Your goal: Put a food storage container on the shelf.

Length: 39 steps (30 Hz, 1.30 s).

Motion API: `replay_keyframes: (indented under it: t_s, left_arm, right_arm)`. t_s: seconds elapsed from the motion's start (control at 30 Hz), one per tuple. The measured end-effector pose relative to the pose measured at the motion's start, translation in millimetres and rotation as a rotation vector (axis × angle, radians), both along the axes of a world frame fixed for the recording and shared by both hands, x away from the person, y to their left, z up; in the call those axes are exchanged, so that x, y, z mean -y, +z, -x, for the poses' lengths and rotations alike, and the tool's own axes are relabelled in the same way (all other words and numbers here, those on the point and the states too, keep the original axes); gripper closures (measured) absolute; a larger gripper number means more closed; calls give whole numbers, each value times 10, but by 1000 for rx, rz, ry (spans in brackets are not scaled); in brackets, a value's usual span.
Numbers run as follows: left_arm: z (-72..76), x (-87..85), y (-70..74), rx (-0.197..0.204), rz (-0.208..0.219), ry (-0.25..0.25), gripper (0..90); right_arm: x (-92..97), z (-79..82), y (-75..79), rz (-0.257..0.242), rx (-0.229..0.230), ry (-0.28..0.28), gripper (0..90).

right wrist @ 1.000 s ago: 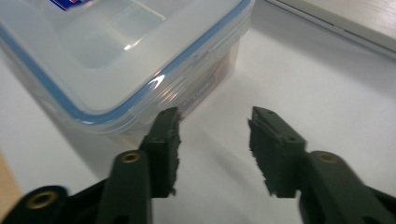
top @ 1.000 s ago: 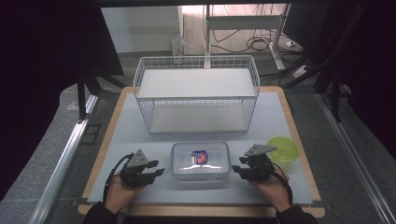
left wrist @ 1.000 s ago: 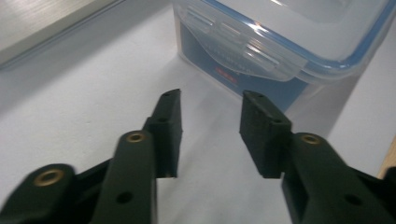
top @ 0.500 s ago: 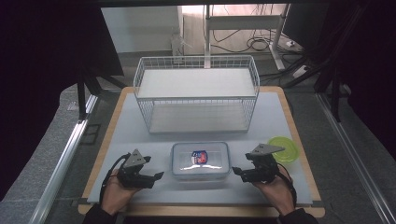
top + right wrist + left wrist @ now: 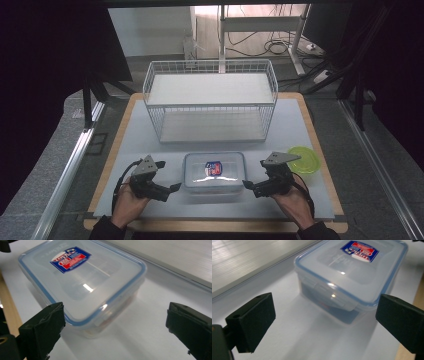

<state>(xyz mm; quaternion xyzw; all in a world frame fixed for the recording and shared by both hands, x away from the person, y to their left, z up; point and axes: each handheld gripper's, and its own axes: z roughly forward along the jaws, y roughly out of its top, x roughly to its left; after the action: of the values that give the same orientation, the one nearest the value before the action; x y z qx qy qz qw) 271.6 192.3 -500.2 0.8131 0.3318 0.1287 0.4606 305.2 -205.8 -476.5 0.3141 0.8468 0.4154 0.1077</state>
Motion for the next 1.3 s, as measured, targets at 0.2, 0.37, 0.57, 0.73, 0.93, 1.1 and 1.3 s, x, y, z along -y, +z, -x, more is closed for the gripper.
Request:
replay_keyframes:
  t_s: [0.2, 0.37, 0.57, 0.73, 0.93, 1.1, 1.3]
  left_arm:
    - [-135, 95, 23, -58, 17, -19, 26]
    - [-282, 216, -29, -134, 6, -47, 25]
    - [-379, 279, -77, -218, 31, -74, 1]
    - [-476, 315, -150, -290, 98, -110, 0]
    - [-539, 325, -216, -369, 152, -112, 0]
    - [-475, 350, -180, -358, 121, -111, 0]
    - [-348, 295, -98, -332, 109, -93, 142]
  right_arm:
    - [-75, -52, -33, 1, -10, 10, 8]
    - [-160, -134, -87, -11, -75, 13, 0]
    - [-215, -224, -109, -28, -184, 25, 0]
    - [-264, -309, -149, -60, -253, 22, 39]
    - [-319, -415, -201, -110, -353, 12, 43]
    - [-307, -406, -182, -108, -380, -3, 84]
    - [-239, -293, -100, -92, -362, 6, 210]
